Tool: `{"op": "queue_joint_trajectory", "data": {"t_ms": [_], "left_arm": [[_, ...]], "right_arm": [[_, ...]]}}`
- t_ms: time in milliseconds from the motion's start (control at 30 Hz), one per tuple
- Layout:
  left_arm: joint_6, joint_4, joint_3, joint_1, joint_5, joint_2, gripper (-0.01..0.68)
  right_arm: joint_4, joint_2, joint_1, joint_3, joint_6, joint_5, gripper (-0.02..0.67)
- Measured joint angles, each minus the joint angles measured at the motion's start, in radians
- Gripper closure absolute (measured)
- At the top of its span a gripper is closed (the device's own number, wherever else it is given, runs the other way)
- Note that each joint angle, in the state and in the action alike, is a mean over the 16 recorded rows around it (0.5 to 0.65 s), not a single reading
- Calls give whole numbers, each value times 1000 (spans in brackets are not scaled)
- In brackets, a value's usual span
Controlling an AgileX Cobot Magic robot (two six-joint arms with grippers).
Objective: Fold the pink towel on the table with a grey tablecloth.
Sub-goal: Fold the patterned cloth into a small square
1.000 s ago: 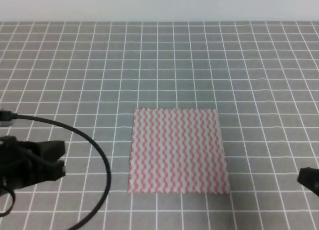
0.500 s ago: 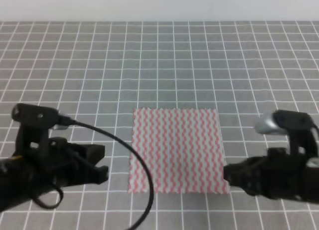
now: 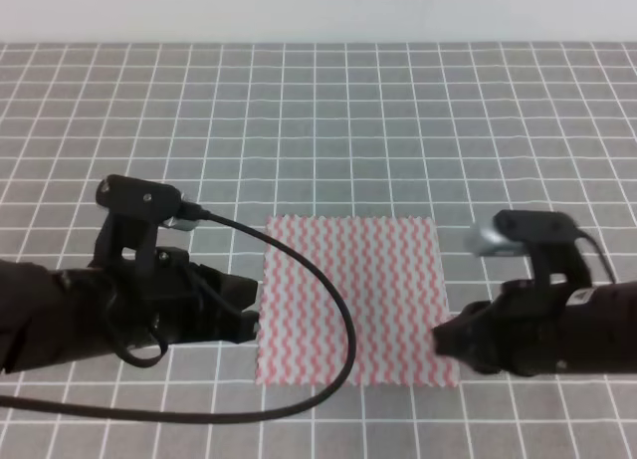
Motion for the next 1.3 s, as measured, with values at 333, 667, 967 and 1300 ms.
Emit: {"op": "queue_joint_trajectory", "data": {"t_ms": [333,667,967,1300], "left_arm": [[29,-7,-6,0,18,14,676],[36,-6,-6,0,15,17,677],[44,-7,-6,0,15,16,677],[54,-8,-6,0,18,13,676]], "right_arm": [[-16,38,-86,-1,80,63,407],[-6,143,-97,-3,96,72,367],[14,210,-97,-5,93,48,366],[115,244,-97,-5,6,40,387]]}}
